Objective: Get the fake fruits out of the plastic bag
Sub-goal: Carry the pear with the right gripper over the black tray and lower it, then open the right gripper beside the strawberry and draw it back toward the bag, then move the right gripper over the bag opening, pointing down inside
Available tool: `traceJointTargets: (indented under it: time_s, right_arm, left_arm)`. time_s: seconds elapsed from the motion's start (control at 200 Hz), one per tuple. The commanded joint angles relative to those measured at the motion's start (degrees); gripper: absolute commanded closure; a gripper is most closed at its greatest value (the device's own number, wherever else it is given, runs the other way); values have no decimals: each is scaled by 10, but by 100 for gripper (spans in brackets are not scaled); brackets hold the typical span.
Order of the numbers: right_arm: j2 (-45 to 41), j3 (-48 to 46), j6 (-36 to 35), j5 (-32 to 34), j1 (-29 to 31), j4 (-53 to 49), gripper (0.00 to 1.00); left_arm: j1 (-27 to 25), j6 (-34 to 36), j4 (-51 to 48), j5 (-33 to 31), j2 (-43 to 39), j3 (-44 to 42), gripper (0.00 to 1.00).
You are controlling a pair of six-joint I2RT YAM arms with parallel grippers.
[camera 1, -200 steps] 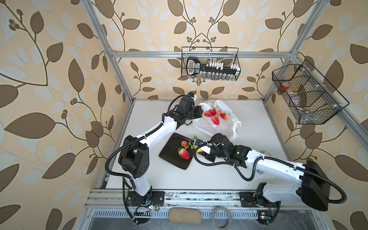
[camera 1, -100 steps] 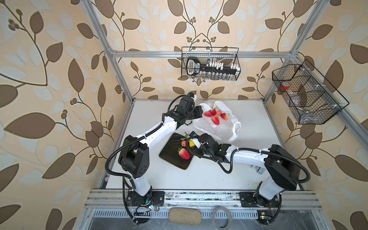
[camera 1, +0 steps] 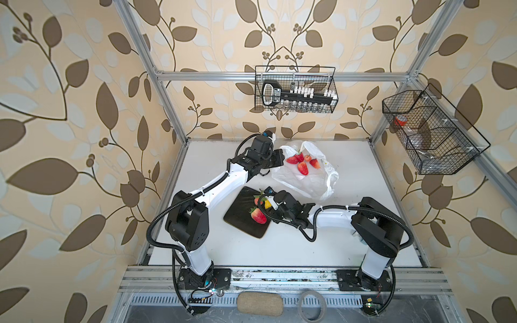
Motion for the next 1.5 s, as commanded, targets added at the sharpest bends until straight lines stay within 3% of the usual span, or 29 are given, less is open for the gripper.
traceJointTargets:
  time_s: [0.0, 0.255, 0.47, 0.655, 0.74, 0.87, 1.036, 1.216, 1.496]
  right_arm:
    - [-6, -6, 6, -6, 3, 9, 33]
    - [-119, -76, -1, -35, 3, 24, 13]
    - [-252, -161, -13, -90, 3, 44, 13]
    - [-392, -195, -27, -116, 4, -7, 20]
    - [-455, -186, -27, -93, 3, -54, 21]
    - [-505, -137, 0, 2, -4, -127, 25]
    - [-479, -53, 57, 39, -66, -176, 37]
    - [-353, 39, 118, 83, -118, -236, 48]
    - [-171, 112, 120, 103, -166, -224, 52]
  left_arm:
    - [5, 11, 8, 5, -32, 2, 94]
    - [5, 13, 9, -1, -34, 0, 94]
    - [5, 13, 11, -4, -32, 2, 93]
    - [5, 10, 14, 2, -27, 2, 93]
    - [5, 9, 15, 4, -27, 2, 94]
    - [5, 7, 16, 6, -28, -1, 94]
    - [5, 4, 18, 9, -33, -9, 94]
    - [4, 3, 21, 10, -39, -17, 96]
    - [3, -22, 32, 5, -48, -28, 97]
